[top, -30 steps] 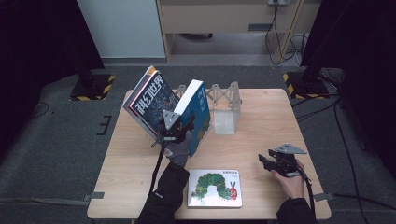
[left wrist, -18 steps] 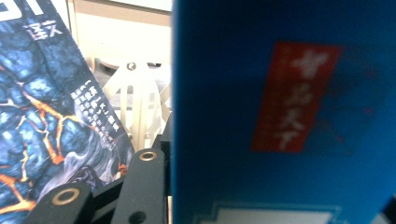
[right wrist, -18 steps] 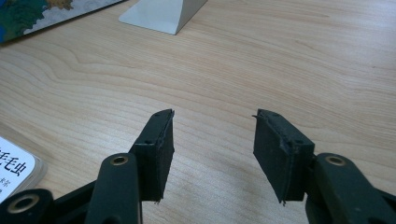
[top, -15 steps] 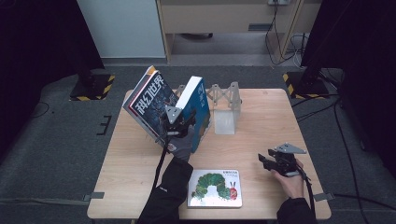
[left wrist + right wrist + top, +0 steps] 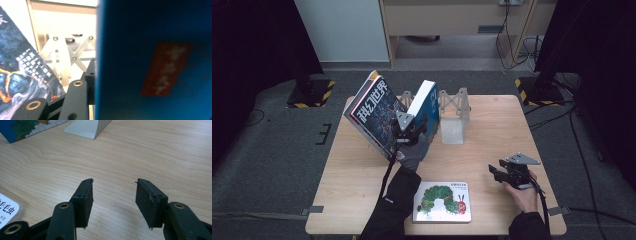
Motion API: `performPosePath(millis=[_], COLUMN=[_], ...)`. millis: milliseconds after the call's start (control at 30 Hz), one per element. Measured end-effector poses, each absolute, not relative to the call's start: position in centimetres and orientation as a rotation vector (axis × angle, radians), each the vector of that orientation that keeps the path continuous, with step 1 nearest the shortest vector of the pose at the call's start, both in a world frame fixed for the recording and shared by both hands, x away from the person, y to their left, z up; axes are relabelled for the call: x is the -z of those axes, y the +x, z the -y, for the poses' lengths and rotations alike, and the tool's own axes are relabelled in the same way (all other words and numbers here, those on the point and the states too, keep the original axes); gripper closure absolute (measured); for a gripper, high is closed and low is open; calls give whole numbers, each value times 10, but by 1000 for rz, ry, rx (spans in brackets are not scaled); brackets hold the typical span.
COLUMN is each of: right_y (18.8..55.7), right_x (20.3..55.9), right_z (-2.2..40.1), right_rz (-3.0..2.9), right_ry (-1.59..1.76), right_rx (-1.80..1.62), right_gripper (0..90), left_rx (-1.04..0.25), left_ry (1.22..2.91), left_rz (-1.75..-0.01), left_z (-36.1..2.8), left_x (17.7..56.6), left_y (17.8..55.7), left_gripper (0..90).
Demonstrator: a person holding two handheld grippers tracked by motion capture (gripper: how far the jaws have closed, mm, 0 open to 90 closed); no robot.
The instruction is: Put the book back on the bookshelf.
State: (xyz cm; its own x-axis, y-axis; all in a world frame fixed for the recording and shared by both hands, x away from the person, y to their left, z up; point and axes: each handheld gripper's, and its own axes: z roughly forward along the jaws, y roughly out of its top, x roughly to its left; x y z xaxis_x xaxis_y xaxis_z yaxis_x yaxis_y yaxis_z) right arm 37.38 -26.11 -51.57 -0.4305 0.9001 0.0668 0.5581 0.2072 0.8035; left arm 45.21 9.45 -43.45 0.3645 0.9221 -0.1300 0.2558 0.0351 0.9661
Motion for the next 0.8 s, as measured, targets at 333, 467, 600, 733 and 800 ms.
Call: performPosePath(millis=[333, 467, 600, 733, 800], right_y=[374, 373, 373, 373, 374], right_x=[516, 516, 516, 516, 516], right_z=[261, 260, 261, 261, 261], right_rz=[-2072, -2074, -2073, -2071, -2070], right_ry=[1348, 1350, 1350, 1346, 1347], right_rx=[-1095, -1092, -1090, -1092, -1092], right_gripper=[479, 479, 479, 479, 480], left_rx=[-698, -687, -691, -702, -720], left_ry=[1482, 1481, 1478, 1462, 1455], left_rz=[-1057, -1053, -1054, -1082, -1098], left_z=[-104, -108, -107, -103, -102], left_x=[450, 454, 455, 454, 454], left_y=[431, 426, 424, 423, 422], left_gripper=[555, 560, 570, 583, 590])
